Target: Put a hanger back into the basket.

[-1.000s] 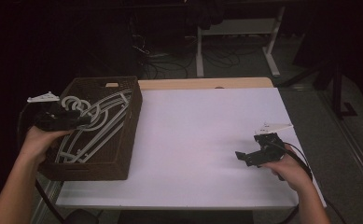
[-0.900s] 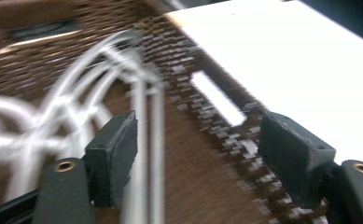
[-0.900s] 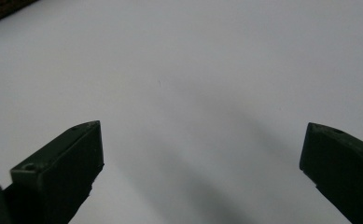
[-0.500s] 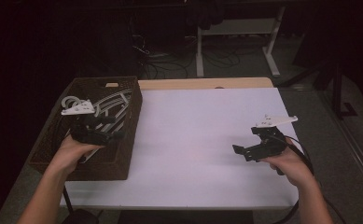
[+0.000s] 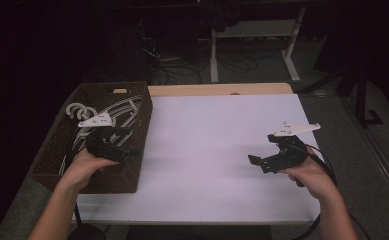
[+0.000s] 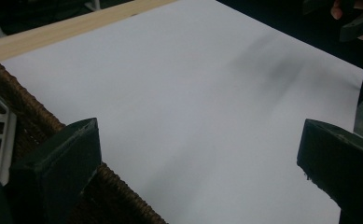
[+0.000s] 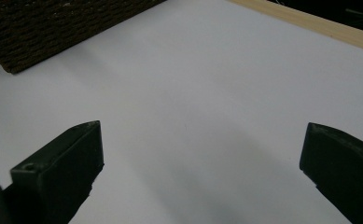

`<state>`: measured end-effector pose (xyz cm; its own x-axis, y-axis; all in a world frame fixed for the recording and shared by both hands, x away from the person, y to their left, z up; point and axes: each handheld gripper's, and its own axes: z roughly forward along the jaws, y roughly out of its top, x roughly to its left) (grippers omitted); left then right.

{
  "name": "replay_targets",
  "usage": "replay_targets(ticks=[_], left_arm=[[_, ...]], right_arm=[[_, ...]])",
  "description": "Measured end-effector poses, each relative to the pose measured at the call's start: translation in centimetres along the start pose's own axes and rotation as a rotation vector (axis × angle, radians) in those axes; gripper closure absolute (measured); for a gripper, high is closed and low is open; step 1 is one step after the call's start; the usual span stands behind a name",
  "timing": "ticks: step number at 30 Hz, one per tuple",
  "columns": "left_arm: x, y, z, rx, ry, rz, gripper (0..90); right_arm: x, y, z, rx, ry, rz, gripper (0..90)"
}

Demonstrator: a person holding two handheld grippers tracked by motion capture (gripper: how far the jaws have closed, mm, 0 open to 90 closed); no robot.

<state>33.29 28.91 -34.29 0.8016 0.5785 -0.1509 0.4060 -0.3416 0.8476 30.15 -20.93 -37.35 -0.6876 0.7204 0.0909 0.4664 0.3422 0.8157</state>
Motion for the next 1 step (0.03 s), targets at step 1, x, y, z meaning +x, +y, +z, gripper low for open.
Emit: replay_targets(ticks=[1], left_arm=[[-0.24,0.06,-0.20,-0.014,0.003,0.003,0.0]], right_arm=[[0.00,-0.06,0.04,0.000,0.001,0.000,0.0]])
